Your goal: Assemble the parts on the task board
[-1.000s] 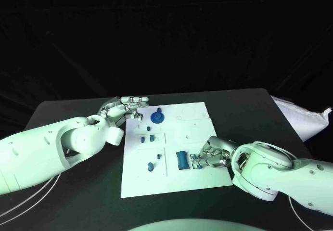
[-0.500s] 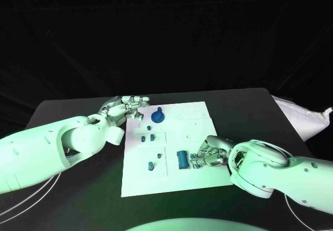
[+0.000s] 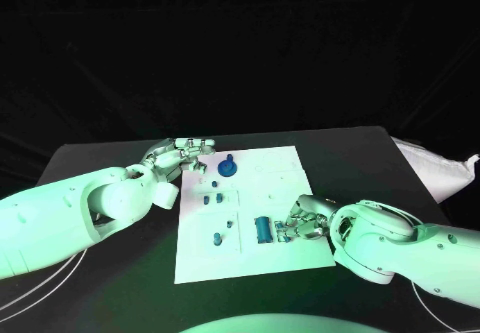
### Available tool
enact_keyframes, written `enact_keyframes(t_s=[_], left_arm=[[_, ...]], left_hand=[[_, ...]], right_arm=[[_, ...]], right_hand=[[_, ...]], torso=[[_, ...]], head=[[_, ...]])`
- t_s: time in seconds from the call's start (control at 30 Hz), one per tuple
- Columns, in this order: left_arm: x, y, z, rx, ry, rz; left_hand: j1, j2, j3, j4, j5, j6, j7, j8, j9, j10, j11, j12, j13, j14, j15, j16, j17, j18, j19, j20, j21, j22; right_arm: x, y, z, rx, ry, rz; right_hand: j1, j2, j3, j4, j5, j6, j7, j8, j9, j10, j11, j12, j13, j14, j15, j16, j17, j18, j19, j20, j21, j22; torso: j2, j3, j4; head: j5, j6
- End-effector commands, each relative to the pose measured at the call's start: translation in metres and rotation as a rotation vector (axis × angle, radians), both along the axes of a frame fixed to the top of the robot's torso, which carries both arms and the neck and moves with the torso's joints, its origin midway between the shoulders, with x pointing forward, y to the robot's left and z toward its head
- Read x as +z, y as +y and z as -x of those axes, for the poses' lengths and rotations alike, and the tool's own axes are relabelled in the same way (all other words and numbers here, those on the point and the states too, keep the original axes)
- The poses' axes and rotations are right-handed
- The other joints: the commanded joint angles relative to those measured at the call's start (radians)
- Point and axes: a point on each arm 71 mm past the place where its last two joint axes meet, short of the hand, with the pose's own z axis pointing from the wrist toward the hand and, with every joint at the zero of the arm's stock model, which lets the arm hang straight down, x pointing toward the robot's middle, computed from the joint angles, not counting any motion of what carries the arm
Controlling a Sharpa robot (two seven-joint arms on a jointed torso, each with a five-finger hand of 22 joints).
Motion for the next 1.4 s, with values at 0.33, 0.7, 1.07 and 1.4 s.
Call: enact_keyframes(t_s=[0.33,0.7,1.07,1.4], left_arm=[[0.0011,-0.0030,0.0011,-0.025,-0.005,0.009],[0.0005,-0.0039,0.0013,-0.032,0.003,0.008],[0.0005,-0.0052,0.0013,-0.037,0.003,0.010],[0.0000,-0.0044,0.0008,-0.038,0.006,0.008]], left_hand=[[0.000,0.007,-0.007,-0.001,0.004,-0.005,0.001,0.006,-0.001,-0.007,-0.003,0.006,0.001,-0.007,-0.002,0.000,-0.001,0.017,0.001,0.001,-0.003,-0.001],[0.002,0.009,-0.007,-0.003,0.005,-0.005,0.000,0.007,-0.002,-0.009,-0.003,0.007,0.001,-0.007,-0.002,0.002,0.001,0.017,0.002,0.001,-0.002,0.000],[0.005,0.012,-0.005,-0.005,0.007,-0.005,0.000,0.008,-0.002,-0.010,-0.003,0.008,0.001,-0.006,-0.003,0.003,0.002,0.017,0.003,0.001,-0.002,0.000],[0.005,0.012,-0.005,-0.005,0.007,-0.005,0.000,0.008,-0.002,-0.010,-0.003,0.008,0.001,-0.006,-0.003,0.003,0.002,0.017,0.003,0.001,-0.002,0.000]], right_arm=[[-0.0011,0.0060,0.0004,0.048,-0.006,0.043],[-0.0012,0.0063,-0.0009,0.051,-0.017,0.054],[0.0003,0.0068,-0.0011,0.056,-0.041,0.060],[0.0036,0.0002,0.0008,0.050,-0.066,0.056]], right_hand=[[-0.005,0.004,0.001,0.002,-0.002,0.007,-0.001,0.006,0.001,0.009,0.002,0.007,0.004,0.072,-0.007,0.005,0.072,-0.012,0.008,-0.003,0.005,0.062],[-0.100,0.034,-0.035,0.010,0.044,0.011,-0.001,0.008,0.006,0.017,0.002,0.018,0.020,0.073,-0.008,0.010,0.081,-0.013,0.012,-0.004,0.008,0.068],[-0.196,0.016,-0.136,0.010,-0.126,0.012,-0.001,0.011,0.014,0.016,0.002,0.009,0.027,0.072,-0.007,0.007,0.078,-0.013,0.011,-0.004,0.007,0.069],[-0.145,0.010,-0.166,-0.008,-0.157,0.003,0.001,0.009,0.019,0.009,0.004,-0.011,0.021,0.070,-0.006,0.000,0.068,-0.011,0.005,-0.003,0.002,0.061]], torso=[[0.000,-0.0002,0.0002],[0.000,-0.0003,-0.0003],[-0.001,0.0002,-0.0007],[-0.002,0.0012,-0.0017]], head=[[-0.001,-0.001],[-0.002,-0.003],[-0.003,-0.002],[-0.002,0.000]])
